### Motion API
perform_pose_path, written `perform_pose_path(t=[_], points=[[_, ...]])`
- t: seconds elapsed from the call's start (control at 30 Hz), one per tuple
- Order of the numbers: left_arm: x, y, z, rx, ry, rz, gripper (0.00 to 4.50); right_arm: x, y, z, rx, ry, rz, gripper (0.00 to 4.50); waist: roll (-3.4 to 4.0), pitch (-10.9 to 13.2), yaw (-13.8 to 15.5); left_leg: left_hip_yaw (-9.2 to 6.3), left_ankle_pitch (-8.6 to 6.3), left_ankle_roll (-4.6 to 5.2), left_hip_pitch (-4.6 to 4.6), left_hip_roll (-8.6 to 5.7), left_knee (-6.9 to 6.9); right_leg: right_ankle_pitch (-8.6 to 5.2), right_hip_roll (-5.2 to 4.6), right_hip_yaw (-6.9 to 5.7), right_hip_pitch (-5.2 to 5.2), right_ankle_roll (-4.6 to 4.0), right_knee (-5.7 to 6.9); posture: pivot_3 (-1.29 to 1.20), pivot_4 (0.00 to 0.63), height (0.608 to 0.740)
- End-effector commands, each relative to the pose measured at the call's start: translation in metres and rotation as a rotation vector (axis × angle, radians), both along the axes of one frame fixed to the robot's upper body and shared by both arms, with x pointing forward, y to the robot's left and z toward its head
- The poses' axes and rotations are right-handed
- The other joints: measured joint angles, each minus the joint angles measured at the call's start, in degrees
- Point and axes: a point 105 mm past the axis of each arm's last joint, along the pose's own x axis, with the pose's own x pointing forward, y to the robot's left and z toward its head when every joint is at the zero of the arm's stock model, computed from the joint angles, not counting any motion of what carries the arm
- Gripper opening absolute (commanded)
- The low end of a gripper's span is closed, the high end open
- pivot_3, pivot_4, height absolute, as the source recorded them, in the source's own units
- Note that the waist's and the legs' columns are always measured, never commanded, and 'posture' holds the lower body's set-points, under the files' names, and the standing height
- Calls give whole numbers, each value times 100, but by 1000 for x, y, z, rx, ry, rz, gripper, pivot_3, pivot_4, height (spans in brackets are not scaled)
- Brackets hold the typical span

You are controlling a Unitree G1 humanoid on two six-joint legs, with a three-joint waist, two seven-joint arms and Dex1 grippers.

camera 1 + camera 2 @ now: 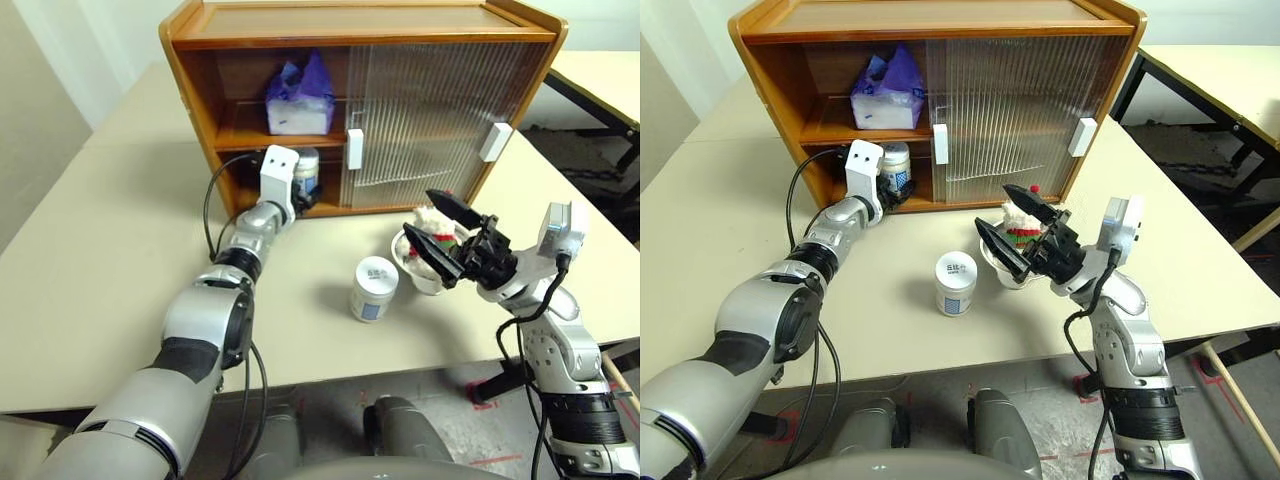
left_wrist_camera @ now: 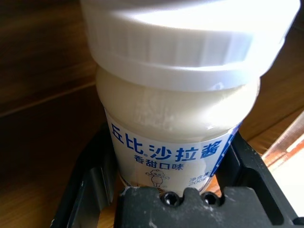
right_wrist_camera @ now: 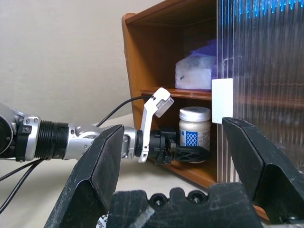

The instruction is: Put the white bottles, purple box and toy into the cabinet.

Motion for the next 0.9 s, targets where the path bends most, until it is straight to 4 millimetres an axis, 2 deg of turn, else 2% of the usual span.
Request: perform_pose_path(t=[0.03,0.37,0.9], points=[[-2,5,-2,18,-21,11,3116,-1,4,3,-13,-9,18,4500,0,0,1,0,0,0,0,0,0,0,0,0,0,0,0,-69,0,740],[-2,8,-7,35,-5,29,3116,-3,-2,15,26,1,-31,4500,0,0,-82,1,0,0,0,0,2,1,0,0,0,0,2,-110,0,740],[-1,4,-1,33,-37,13,3116,3,-7,16,68,89,-12,4500,-10,6,-149,0,0,0,2,4,3,2,-2,1,2,2,5,-91,28,740]])
